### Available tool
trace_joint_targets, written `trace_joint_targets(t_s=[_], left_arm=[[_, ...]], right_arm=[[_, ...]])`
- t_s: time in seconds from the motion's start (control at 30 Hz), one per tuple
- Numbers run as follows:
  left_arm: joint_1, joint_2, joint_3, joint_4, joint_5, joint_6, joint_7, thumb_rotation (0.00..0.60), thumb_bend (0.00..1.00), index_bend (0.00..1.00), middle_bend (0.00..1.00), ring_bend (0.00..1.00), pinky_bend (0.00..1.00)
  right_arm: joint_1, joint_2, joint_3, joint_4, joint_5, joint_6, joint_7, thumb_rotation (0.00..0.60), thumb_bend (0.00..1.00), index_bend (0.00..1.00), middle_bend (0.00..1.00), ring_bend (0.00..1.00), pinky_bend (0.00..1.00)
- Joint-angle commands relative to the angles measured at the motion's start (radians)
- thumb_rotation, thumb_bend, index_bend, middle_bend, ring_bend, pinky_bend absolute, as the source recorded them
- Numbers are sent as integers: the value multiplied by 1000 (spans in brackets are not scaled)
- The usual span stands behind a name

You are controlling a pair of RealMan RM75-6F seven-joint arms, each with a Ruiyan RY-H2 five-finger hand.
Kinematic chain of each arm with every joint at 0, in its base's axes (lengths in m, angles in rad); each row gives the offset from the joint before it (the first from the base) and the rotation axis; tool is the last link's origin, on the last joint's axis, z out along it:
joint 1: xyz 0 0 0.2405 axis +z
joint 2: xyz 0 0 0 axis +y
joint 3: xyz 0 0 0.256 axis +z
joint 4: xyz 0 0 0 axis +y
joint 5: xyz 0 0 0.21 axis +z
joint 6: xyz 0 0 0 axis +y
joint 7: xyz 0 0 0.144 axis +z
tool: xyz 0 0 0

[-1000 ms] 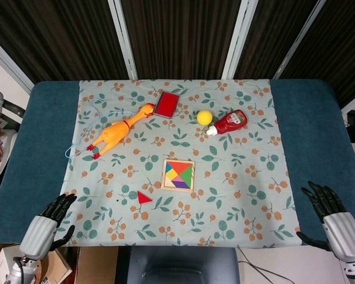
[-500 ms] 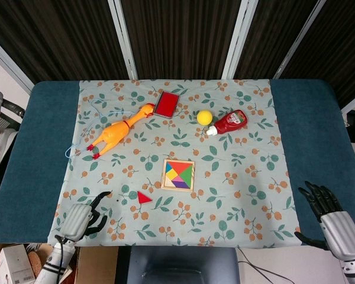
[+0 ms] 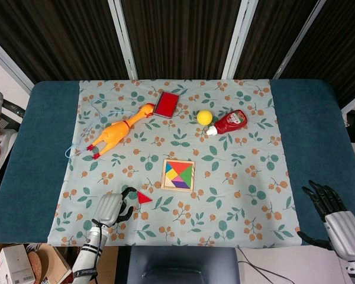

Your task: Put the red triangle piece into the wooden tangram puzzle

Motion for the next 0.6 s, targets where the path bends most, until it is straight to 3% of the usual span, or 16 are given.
trace_joint_targets(t_s=[0.03, 0.6], left_arm=[[-25, -58, -10, 34, -9, 22, 34, 600, 427, 252, 1000, 1000, 1000], [-76, -184, -24, 164, -85, 29, 100, 600, 413, 326, 1000, 1000, 1000]], right_arm=[[0, 1, -2, 1, -3, 1, 2, 600, 247, 0, 0, 0, 0], [-7, 10, -7, 14, -15, 26, 41, 600, 247, 0, 0, 0, 0]])
